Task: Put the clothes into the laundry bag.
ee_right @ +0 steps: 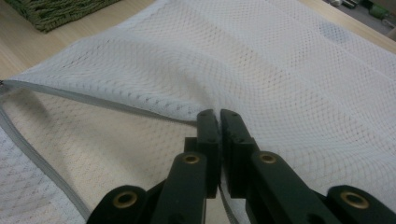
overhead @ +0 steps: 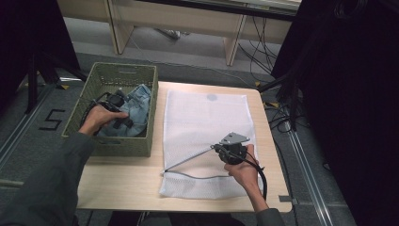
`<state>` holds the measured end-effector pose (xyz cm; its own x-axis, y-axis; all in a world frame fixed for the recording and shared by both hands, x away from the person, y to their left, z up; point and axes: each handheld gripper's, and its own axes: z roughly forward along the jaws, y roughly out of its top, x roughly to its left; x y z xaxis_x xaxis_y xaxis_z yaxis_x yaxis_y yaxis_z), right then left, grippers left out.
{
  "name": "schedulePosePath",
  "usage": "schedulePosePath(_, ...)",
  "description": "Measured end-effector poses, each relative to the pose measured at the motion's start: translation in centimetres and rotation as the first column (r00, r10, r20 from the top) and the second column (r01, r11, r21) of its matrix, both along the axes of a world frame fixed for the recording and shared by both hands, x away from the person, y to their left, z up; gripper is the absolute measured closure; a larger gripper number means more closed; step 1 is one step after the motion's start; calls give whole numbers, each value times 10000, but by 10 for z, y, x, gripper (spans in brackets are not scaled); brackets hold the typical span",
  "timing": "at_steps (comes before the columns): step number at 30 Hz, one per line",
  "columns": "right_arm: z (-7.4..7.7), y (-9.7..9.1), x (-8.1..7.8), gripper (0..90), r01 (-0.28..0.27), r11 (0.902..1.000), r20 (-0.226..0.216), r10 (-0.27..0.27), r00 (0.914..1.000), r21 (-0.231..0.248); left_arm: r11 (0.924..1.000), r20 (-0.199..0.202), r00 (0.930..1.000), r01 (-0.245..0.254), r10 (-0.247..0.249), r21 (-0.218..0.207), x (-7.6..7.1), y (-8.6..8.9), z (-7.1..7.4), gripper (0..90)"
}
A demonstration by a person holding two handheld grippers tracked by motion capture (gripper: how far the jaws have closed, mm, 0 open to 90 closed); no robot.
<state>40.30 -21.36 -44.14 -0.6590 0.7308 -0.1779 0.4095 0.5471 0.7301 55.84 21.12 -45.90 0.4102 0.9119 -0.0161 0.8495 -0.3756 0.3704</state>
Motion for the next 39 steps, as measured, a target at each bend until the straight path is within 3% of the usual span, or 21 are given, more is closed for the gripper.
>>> schedulePosePath(2,0,0,0,879,14,10000,48,-14,10000,-3,9999,-108,9999,-89,91,129,3,-1,-7,16)
schedulePosePath(4,0,0,-1,879,10,10000,6,-10,10000,10,9991,80,9999,-152,149,390,3,-1,-9,81)
schedulePosePath(7,0,0,-2,879,69,10000,-122,-69,9999,20,9975,633,9980,-38,-7,710,1,1,-8,296)
schedulePosePath(8,1,0,-2,879,38,10000,-197,-39,9998,-37,9915,725,9958,470,-560,1210,3,6,-3,398)
schedulePosePath(10,0,0,-1,879,7,10000,32,-7,10000,15,9945,930,9940,495,-581,923,0,10,-1,560)
schedulePosePath(12,1,0,-1,879,7,10000,52,-8,10000,30,9947,1163,9910,564,-662,856,-2,12,1,660)
schedulePosePath(18,1,-1,0,880,34,10000,11,-34,10000,59,9988,1634,9856,402,-441,268,-6,20,14,741)
schedulePosePath(20,2,-1,-2,880,183,9997,-146,-181,9997,145,9982,1861,9810,499,-554,342,-8,22,20,758)
schedulePosePath(22,2,-2,-1,881,141,9998,113,-142,9998,117,9985,2197,9741,496,-533,224,-9,23,29,774)
schedulePosePath(24,3,-1,-2,880,250,9994,-142,-246,9996,250,9979,2322,9705,645,-650,97,-11,23,41,782)
schedulePosePath(28,4,-2,-2,881,247,9995,-4,-247,9997,218,9960,2714,9587,892,-848,-39,-16,20,63,787)
schedulePosePath(31,4,-2,-2,881,219,9996,57,-221,9997,196,9932,2895,9505,1159,-1130,71,-21,17,82,791)
schedulePosePath(32,4,-2,-3,881,275,9993,-73,-274,9996,233,9922,2902,9492,1247,-1217,81,-23,16,88,791)
schedulePosePath(34,4,-2,-1,881,187,9996,128,-190,9997,192,9909,2911,9476,1342,-1315,107,-24,16,94,791)
schedulePosePath(35,4,-2,-2,881,255,9993,-48,-254,9997,264,9901,3068,9416,1375,-1391,270,-26,15,103,791)
schedulePosePath(36,4,-2,-2,881,252,9994,-80,-250,9997,252,9889,3063,9405,1463,-1472,260,-27,15,112,791)
schedulePosePath(37,4,-2,-2,881,252,9994,-80,-250,9997,252,9889,3063,9405,1463,-1472,260,-27,15,112,791)
schedulePosePath(39,4,-2,-3,881,238,9995,-151,-235,9996,227,9856,3223,9319,1665,-1665,276,-32,13,130,792)
